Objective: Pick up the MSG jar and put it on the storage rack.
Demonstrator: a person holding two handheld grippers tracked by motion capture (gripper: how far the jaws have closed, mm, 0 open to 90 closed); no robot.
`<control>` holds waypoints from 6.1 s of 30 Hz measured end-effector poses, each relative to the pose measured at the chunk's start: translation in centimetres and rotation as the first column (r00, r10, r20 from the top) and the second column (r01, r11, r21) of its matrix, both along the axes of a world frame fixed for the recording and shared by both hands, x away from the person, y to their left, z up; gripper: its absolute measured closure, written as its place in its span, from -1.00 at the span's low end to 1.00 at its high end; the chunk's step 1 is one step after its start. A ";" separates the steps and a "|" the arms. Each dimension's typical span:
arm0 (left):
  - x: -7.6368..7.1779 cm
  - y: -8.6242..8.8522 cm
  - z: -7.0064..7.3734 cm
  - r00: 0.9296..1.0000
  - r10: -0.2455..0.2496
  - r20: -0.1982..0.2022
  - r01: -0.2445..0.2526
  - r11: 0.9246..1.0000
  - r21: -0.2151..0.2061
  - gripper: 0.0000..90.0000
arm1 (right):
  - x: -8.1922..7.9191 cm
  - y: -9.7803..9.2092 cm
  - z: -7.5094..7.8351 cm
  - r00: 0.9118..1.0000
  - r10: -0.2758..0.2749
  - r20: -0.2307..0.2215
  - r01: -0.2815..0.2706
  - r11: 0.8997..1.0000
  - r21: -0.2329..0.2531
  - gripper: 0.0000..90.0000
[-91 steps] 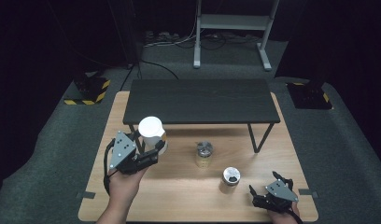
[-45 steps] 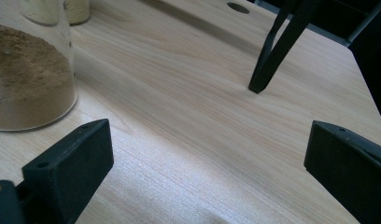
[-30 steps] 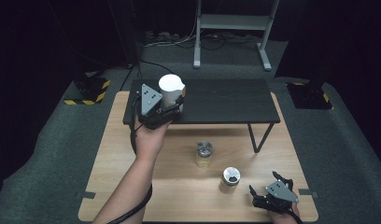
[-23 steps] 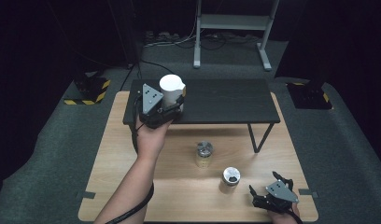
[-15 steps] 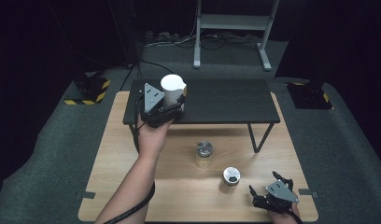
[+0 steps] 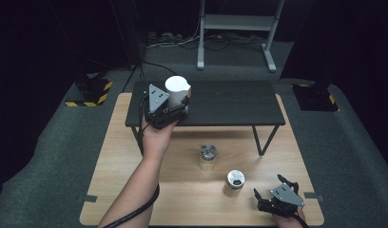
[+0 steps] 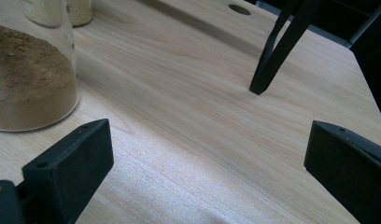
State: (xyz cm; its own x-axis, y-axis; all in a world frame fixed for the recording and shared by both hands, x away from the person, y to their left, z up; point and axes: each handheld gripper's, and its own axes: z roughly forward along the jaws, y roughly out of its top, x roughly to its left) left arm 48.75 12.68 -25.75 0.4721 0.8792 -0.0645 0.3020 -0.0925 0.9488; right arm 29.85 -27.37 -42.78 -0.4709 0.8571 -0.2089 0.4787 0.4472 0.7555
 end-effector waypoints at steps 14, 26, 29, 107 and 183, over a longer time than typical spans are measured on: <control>0.5 0.1 -0.3 1.000 0.001 -0.005 -0.001 1.000 -0.027 -0.32 | 0.0 -0.1 0.0 1.000 -0.002 -0.003 0.002 1.000 0.006 -0.98; 0.5 0.2 -0.4 1.000 -0.003 -0.001 0.003 0.999 -0.039 -0.33 | 0.0 -0.1 0.0 1.000 -0.002 -0.002 0.002 1.000 0.006 -0.98; 0.5 0.2 -0.4 1.000 -0.005 -0.001 0.005 0.999 -0.041 -0.33 | 0.0 0.0 0.0 1.000 -0.002 -0.002 0.002 1.000 0.006 -0.98; -8.0 5.0 -1.4 1.000 -0.002 -0.016 0.001 0.999 -0.051 -0.99 | 0.0 0.1 0.0 1.000 0.000 -0.003 0.000 1.000 -0.010 -0.98; -17.0 5.4 -19.0 0.947 -0.097 -0.307 0.148 0.978 0.147 -0.99 | -0.2 0.4 -0.1 1.000 -0.025 0.018 0.026 0.999 -0.039 -0.98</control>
State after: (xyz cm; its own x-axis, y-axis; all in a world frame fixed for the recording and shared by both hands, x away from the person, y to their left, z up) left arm 31.71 18.10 -44.73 0.5585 0.8260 -0.0768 0.5437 -0.2945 0.7859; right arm 29.67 -26.94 -42.85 -0.4453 0.8595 -0.2509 0.4774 0.4650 0.7456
